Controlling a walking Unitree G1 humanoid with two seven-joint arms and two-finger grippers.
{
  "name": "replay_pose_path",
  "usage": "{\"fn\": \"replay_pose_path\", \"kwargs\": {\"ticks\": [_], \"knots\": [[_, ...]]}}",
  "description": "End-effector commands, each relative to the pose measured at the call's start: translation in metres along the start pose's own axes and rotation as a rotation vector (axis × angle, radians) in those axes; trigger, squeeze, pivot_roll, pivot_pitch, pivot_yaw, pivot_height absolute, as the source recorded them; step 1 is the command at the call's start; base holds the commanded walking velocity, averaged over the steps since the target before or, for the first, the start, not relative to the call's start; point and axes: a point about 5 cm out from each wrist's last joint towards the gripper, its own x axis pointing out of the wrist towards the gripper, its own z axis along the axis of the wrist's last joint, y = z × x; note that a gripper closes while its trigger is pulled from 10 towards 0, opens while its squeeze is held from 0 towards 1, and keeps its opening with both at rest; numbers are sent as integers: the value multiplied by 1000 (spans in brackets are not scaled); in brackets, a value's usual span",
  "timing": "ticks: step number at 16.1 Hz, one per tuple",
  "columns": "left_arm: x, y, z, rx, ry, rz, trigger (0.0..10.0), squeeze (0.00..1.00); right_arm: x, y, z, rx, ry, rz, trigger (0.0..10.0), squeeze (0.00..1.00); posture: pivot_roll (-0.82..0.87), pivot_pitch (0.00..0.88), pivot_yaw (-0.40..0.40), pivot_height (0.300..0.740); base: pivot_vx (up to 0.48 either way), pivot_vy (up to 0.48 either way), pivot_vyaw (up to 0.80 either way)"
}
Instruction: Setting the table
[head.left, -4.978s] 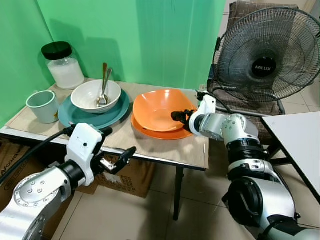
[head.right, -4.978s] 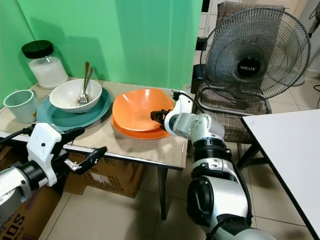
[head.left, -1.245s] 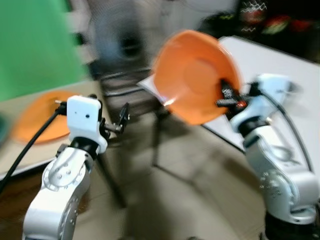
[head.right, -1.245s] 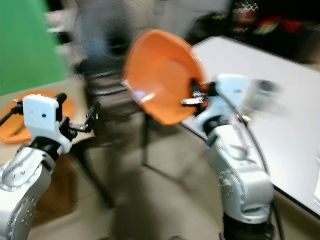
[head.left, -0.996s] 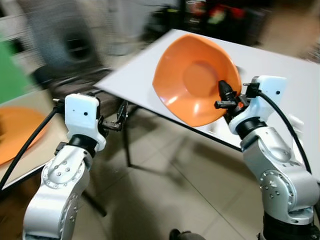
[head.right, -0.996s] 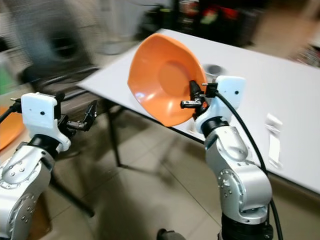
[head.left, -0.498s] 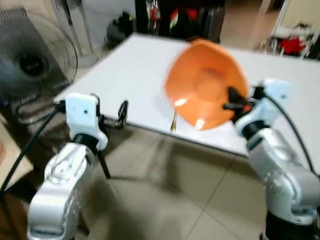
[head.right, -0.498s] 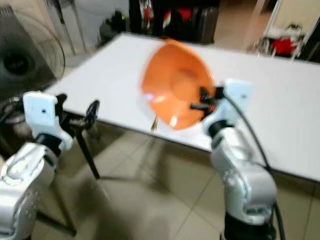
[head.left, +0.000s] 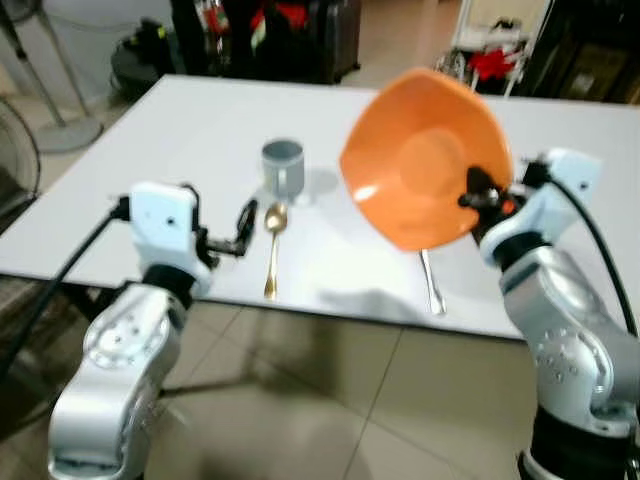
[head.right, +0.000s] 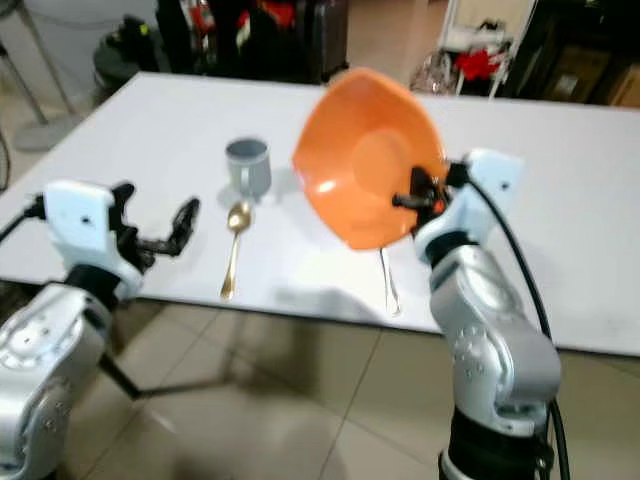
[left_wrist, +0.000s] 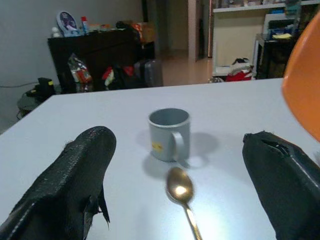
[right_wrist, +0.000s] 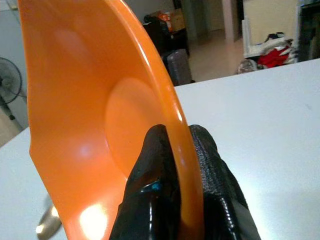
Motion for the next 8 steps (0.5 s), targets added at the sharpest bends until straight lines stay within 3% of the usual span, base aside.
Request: {"fn": "replay_pose_path", "kwargs": {"ticks": [1, 8], "knots": [[-4, 6, -1, 13, 6, 16, 10000, 0, 6, 16, 7, 37, -11, 93, 10000, 0, -65, 24, 15, 740, 322, 0, 0], [-8, 6, -3, 22, 12, -5, 10000, 0, 22, 14, 9, 53, 31, 129, 10000, 0, -49, 13, 5, 740, 310, 0, 0]]}}
